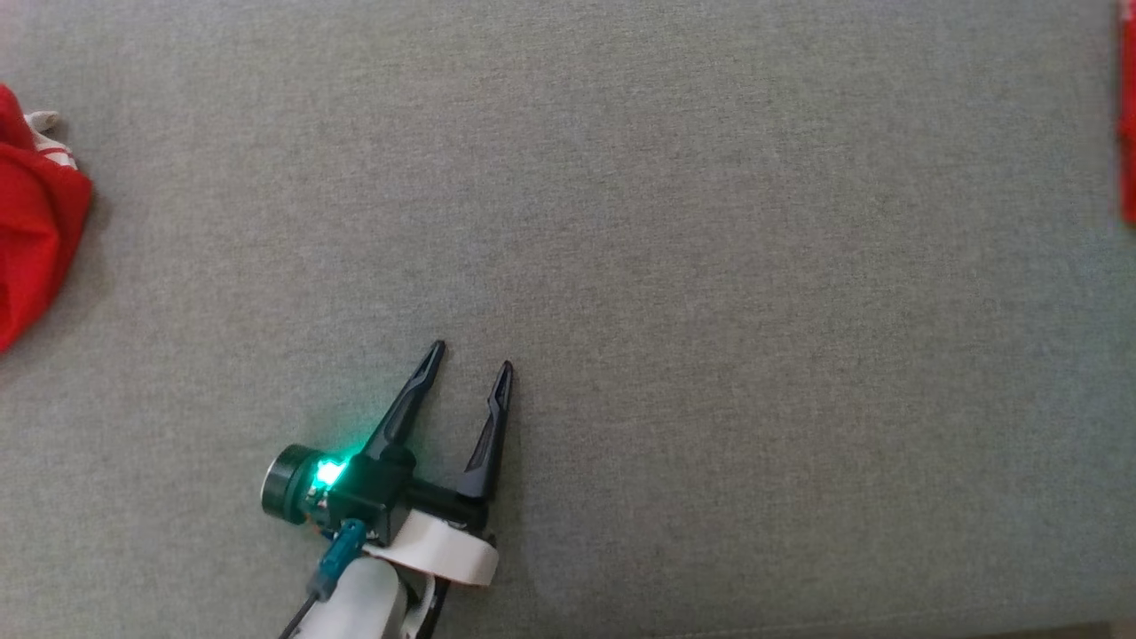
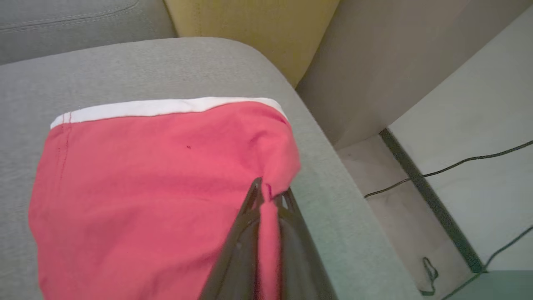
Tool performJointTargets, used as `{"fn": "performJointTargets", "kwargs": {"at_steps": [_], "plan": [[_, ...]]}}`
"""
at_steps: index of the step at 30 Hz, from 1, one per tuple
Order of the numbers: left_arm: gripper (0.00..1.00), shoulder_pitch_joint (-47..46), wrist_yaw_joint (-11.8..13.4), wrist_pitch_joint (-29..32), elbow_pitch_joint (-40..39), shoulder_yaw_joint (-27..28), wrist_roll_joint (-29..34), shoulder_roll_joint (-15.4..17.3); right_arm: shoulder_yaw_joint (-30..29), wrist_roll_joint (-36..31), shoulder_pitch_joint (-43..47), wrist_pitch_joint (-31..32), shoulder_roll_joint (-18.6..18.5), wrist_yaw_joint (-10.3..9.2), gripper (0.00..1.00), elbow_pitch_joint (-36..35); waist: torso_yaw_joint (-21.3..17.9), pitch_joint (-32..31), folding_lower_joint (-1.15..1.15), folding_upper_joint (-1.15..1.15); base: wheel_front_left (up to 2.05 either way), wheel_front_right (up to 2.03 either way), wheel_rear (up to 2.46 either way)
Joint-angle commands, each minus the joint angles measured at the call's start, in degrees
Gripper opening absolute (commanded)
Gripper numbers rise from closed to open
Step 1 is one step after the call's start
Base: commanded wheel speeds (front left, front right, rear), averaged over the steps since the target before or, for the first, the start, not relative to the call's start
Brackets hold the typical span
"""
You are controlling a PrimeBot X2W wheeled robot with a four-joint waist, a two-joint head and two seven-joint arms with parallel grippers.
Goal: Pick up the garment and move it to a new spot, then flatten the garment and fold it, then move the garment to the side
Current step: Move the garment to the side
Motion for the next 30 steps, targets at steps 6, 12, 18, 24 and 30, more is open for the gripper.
{"fn": "performJointTargets", "kwargs": {"at_steps": [6, 12, 18, 24, 30], "plan": [[1.0, 0.2, 0.7, 0.2, -0.3, 2.9, 0.0, 0.8, -0.6, -7.0, -1.2, -4.9, -2.8, 0.43, 1.0, -2.9, -0.1, -0.5, 0.0, 0.0, 0.0, 0.0, 0.0], [1.0, 0.8, 0.7, 0.2, -1.0, 3.8, -1.5, -0.2, 2.8, -2.9, 0.1, -13.8, 0.8, 0.43, 1.0, -7.3, 0.2, -4.4, 0.0, 0.0, 0.0, 0.0, 0.0], [1.0, 3.2, 1.3, 0.2, -1.7, 5.5, -3.4, -1.1, 7.8, 5.4, 8.2, -19.4, 2.6, 0.43, 1.0, -16.1, 1.8, -9.8, 0.0, 0.0, 0.0, 0.0, 0.0], [1.0, 6.0, 1.8, 0.2, -2.5, 7.5, -4.4, -1.5, 12.7, 7.6, 18.3, -23.3, 5.2, 0.43, 1.0, -26.9, 3.4, -14.3, 0.0, 0.0, 0.0, 0.0, 0.0], [1.0, 8.7, 2.1, 0.2, -3.5, 9.8, -3.9, -1.7, 14.4, 7.1, 31.1, -27.1, 11.8, 0.43, 1.0, -35.9, 5.5, -18.5, 0.0, 0.0, 0.0, 0.0, 0.0]]}}
